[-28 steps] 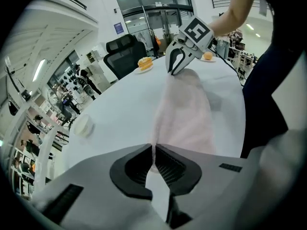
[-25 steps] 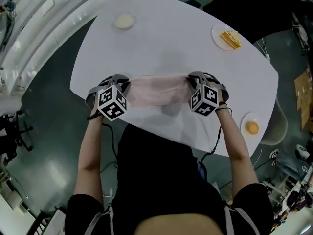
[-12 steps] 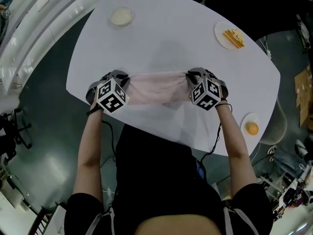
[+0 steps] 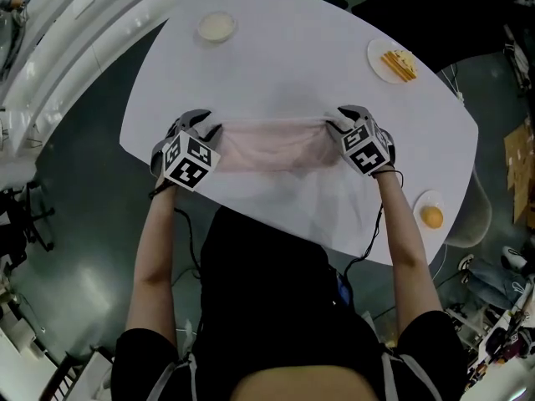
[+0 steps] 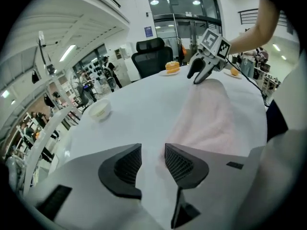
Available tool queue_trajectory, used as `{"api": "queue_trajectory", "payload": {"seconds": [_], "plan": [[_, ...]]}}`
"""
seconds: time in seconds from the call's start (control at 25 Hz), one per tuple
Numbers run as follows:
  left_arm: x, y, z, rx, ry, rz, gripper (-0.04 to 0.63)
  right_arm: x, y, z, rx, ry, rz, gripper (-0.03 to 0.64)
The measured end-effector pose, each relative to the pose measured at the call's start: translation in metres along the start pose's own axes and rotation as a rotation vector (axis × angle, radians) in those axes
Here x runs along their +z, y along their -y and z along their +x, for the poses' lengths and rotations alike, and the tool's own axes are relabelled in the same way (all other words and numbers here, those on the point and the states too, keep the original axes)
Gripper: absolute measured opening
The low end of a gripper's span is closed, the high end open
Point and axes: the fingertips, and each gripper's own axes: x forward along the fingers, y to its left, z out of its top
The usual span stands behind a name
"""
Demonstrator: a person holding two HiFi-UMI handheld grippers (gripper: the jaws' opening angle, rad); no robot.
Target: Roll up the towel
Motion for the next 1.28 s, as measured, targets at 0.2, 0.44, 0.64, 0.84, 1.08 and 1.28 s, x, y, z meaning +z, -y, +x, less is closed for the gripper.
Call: {"api": "queue_trajectory", "payload": {"seconds": [0.2, 0.44, 0.64, 0.84, 1.08, 1.28], "plan": [[-0.002, -0.014, -0.03, 0.1, 0.051, -0.12, 0.155, 0.0, 0.013, -0.034, -0.105, 0.031, 0.045, 0.184], [-0.006, 0.006, -0.069, 0.095, 0.143, -0.308, 0.155, -0.002, -0.001, -0.085, -0.139, 0.164, 0.207, 0.184], [0.002, 0.036, -0.095, 0.055, 0.224, -0.407, 0.155, -0.003, -0.026, -0.134, -0.115, 0.288, 0.309, 0.184], [0.029, 0.071, -0.127, 0.016, 0.323, -0.421, 0.155, -0.01, -0.054, -0.182, -0.092, 0.401, 0.387, 0.184], [0.068, 0.12, -0.171, -0.046, 0.482, -0.427, 0.155, -0.021, -0.086, -0.244, -0.087, 0.58, 0.486, 0.184], [0.094, 0.163, -0.203, -0.089, 0.592, -0.429, 0.155, -0.04, -0.109, -0.292, -0.132, 0.711, 0.578, 0.184]]}}
